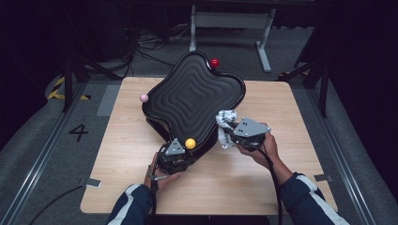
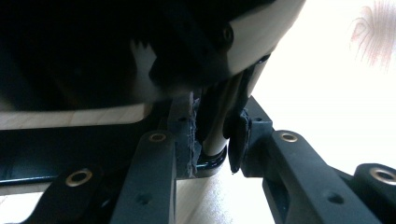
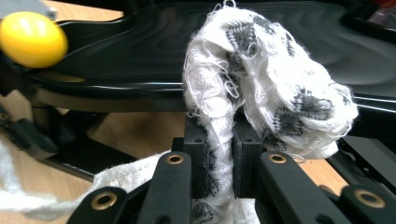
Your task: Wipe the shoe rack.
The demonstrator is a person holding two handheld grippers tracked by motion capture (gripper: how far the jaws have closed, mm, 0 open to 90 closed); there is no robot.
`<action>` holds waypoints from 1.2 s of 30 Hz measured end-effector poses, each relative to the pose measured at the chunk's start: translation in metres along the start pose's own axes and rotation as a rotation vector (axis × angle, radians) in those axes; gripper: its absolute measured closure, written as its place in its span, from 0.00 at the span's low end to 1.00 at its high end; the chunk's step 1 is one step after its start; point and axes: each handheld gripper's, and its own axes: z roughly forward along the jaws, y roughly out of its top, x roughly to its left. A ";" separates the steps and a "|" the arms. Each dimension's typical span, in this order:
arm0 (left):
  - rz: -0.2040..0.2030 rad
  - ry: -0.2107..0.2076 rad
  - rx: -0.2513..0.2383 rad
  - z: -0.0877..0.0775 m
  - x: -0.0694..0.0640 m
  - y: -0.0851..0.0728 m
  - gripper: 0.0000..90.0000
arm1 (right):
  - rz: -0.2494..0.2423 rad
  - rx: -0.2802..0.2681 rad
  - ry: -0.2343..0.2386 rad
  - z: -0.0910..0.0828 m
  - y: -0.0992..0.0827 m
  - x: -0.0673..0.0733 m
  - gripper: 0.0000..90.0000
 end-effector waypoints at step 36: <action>0.037 0.138 0.077 -0.037 -0.005 -0.015 0.42 | 0.005 0.118 0.195 -0.019 -0.044 0.028 0.90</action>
